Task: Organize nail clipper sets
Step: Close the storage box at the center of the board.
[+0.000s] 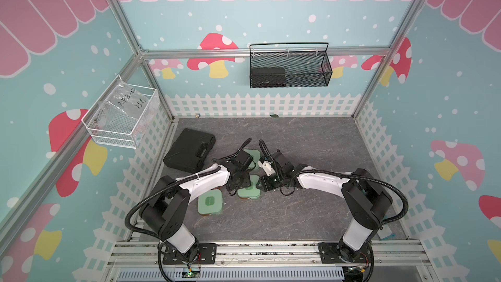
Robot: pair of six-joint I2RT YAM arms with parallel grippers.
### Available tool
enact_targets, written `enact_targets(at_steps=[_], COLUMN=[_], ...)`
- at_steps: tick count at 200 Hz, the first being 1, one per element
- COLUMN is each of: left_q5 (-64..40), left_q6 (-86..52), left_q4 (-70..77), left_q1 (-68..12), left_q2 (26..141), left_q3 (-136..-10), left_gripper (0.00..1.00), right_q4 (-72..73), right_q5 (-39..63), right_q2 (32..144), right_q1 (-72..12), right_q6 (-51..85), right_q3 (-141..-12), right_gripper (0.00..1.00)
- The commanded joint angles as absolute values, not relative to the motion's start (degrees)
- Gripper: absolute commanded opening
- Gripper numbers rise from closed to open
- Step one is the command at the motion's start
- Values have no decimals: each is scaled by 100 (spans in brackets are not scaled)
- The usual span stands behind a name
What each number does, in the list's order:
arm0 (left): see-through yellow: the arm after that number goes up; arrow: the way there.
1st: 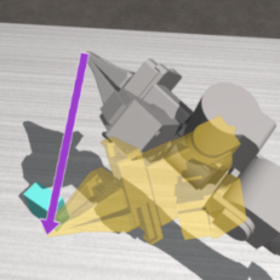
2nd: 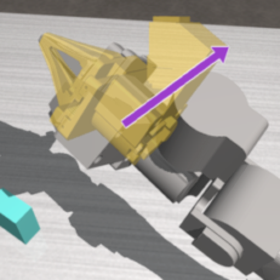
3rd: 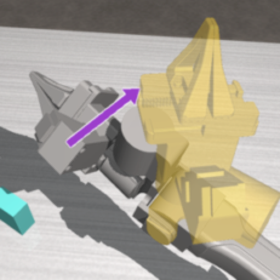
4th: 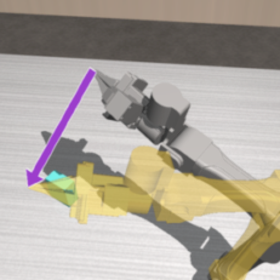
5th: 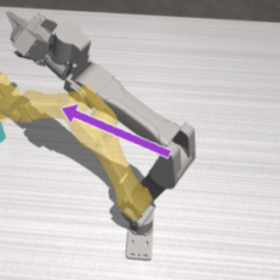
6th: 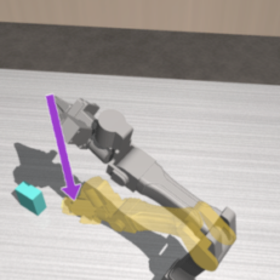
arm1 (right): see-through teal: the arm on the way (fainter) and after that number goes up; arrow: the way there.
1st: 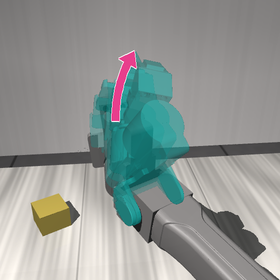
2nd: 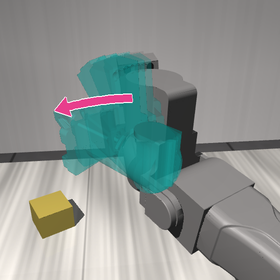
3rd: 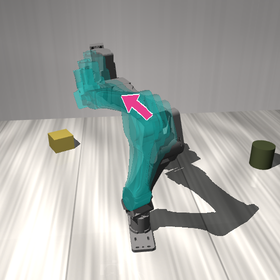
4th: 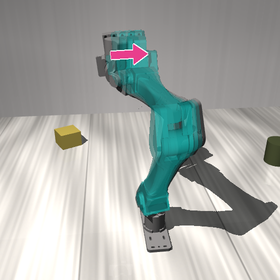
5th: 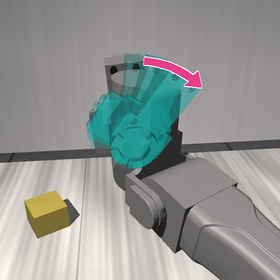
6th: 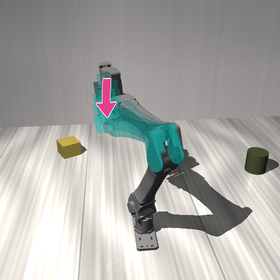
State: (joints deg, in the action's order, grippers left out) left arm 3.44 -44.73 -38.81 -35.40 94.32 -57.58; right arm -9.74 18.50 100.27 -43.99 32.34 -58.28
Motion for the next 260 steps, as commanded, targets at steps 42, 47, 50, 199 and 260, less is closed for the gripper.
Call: enact_targets(at_steps=[42,47,50,199,260], left_q5=[477,475,469,-173,-254], left_q6=[-4430,-4430,-4434,-4864,-4992], left_q4=[-3863,-3865,-3867,-3144,-2970], left_q1=[-3584,-3577,-3583,-3805,-3948], left_q2=[9758,9752,9748,9897,9988], left_q3=[-5731,-5717,-5713,-4978,-4905], left_gripper=[65,65,65,65,64], right_q4=[-853,-840,-829,1023,1835], right_q5=[1811,1811,1813,3134,3482], right_q2=[10571,10611,10628,10761,11177], right_q1=[-4456,-4456,-4456,-4474,-4471], right_q6=[3426,3440,3451,4594,4887], right_q3=[-5889,-5876,-5865,-4053,-3952], right_gripper=[35,34,34,31,25])
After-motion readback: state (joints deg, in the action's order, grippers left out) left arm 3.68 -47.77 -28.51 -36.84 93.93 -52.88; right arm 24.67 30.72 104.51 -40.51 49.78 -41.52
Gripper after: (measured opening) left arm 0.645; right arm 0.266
